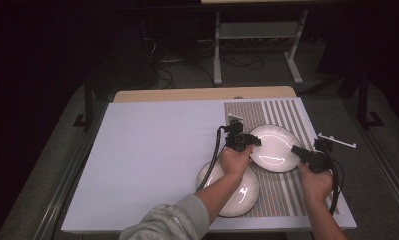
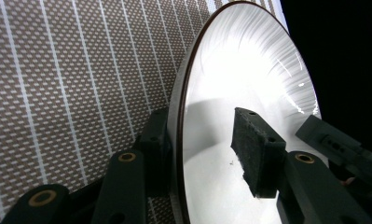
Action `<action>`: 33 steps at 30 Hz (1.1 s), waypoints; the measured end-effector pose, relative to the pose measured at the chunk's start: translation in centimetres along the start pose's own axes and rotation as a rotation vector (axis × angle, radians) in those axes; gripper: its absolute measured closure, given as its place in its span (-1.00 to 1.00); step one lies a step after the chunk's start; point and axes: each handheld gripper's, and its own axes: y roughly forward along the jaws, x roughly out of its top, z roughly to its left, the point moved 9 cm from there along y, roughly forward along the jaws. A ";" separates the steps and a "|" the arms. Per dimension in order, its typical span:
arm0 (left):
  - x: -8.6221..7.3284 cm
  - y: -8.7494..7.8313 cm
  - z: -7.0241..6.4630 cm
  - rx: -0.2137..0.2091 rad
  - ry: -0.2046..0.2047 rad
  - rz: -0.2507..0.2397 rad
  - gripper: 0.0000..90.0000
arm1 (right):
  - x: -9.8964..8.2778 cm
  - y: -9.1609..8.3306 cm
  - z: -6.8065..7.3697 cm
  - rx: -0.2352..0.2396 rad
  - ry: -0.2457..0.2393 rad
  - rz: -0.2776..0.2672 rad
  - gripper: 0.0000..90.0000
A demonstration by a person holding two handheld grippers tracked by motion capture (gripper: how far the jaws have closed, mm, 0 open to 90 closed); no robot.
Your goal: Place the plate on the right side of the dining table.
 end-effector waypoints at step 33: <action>2.0 -7.4 0.1 -0.124 0.275 -0.072 0.05 | 0.9 -2.8 4.1 0.131 -0.321 -0.088 0.05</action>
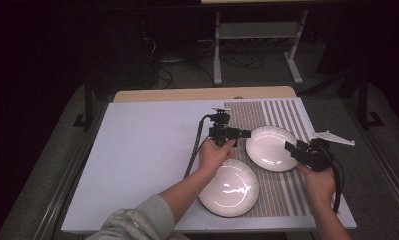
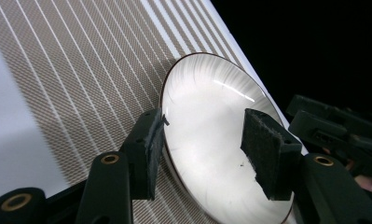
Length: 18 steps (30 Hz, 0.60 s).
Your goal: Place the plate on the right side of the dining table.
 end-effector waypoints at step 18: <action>-1.8 -7.0 0.6 -0.077 0.277 -0.010 -0.16 | -0.1 -0.4 3.7 0.168 -0.079 -0.010 -0.23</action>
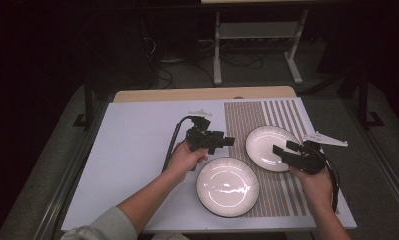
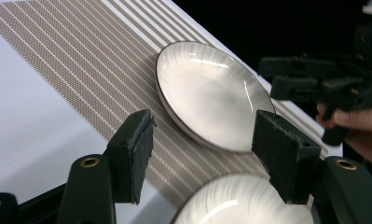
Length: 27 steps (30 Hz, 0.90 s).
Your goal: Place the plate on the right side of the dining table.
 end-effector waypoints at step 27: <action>-4.3 -9.6 1.7 -0.009 0.178 -0.090 -0.40 | -0.7 -0.6 4.0 0.168 -0.199 -0.012 -0.45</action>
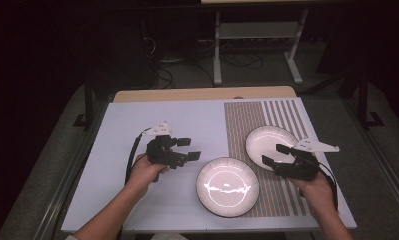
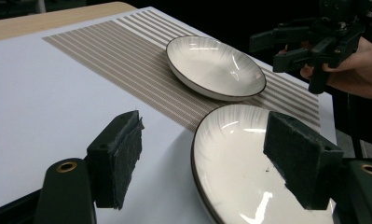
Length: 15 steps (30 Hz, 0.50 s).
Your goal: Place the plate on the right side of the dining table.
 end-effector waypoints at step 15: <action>-0.6 -5.1 0.5 0.028 0.037 -0.072 -0.40 | 0.0 -1.0 0.4 0.016 -0.046 -0.005 -0.46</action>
